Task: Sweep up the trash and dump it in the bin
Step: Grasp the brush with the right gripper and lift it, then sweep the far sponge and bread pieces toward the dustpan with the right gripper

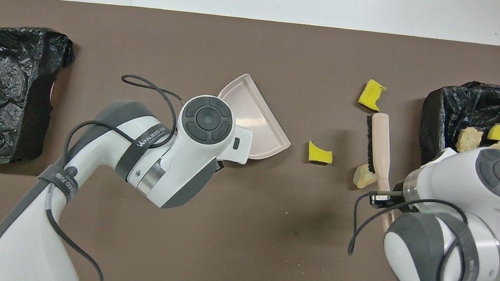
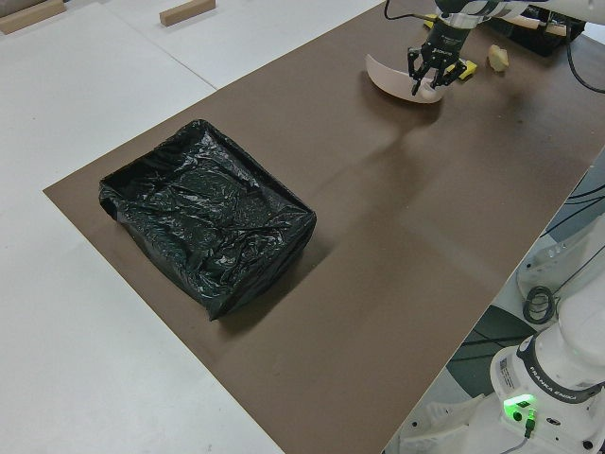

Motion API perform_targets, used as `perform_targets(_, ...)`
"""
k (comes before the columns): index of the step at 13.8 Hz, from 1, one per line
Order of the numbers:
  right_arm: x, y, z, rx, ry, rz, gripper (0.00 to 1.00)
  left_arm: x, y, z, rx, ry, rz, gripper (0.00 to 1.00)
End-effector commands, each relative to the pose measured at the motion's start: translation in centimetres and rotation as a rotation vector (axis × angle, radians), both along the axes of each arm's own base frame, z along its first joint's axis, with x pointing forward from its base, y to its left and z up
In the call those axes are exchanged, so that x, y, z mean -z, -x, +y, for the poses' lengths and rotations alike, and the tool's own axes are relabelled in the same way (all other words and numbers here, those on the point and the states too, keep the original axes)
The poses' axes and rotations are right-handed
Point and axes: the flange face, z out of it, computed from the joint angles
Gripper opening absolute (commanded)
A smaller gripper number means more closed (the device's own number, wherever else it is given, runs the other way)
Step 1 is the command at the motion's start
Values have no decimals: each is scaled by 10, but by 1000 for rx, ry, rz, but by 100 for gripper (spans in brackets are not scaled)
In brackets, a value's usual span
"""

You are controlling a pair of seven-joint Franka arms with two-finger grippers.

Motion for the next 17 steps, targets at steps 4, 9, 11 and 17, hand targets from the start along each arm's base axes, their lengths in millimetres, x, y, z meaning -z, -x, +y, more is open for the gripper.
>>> perform_targets(4,14,-75,-24,-125,157,-50,0,-3,14,5,171,-14,29,2)
perform_targets(9,39,-121,-40,-191,255,-68,0,3,24,10,243,-25,54,0)
perform_targets(11,54,-133,-41,-224,280,-78,0,3,25,10,285,-26,62,0)
perform_targets(17,85,-136,5,-295,248,-78,0,8,34,16,302,-23,57,0)
